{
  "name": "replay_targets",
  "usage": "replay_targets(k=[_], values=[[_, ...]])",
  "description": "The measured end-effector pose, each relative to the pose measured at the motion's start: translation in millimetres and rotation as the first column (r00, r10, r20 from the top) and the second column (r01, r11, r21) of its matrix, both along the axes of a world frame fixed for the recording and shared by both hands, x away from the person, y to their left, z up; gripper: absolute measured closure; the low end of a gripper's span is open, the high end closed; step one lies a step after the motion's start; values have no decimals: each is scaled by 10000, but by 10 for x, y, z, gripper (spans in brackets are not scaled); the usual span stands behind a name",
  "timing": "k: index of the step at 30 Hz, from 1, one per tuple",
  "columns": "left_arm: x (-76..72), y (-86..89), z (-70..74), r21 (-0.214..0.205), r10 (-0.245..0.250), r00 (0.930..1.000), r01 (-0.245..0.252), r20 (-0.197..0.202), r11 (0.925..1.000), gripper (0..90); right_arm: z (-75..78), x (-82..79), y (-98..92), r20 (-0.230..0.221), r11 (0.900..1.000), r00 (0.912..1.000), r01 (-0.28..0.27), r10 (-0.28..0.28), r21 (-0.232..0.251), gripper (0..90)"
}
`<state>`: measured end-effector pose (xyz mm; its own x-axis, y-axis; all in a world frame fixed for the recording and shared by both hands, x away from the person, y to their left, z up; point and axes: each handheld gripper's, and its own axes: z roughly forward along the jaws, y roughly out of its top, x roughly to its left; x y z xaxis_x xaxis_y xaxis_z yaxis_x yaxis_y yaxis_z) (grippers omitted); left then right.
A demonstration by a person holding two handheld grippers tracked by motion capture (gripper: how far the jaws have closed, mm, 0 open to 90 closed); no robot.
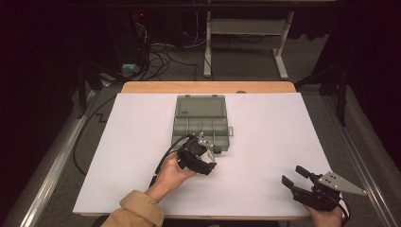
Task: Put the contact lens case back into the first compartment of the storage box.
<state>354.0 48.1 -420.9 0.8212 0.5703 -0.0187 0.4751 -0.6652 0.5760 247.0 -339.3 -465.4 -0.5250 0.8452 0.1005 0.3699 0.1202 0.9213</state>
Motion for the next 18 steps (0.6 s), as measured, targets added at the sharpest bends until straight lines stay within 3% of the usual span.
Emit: replay_targets(k=[18], values=[[138, 304, 94, -605, 812, 9965, -798, 207, 9950, 266, 0, 0, -3, -23, 10000, 10000, 11, -11, 34, 301]])
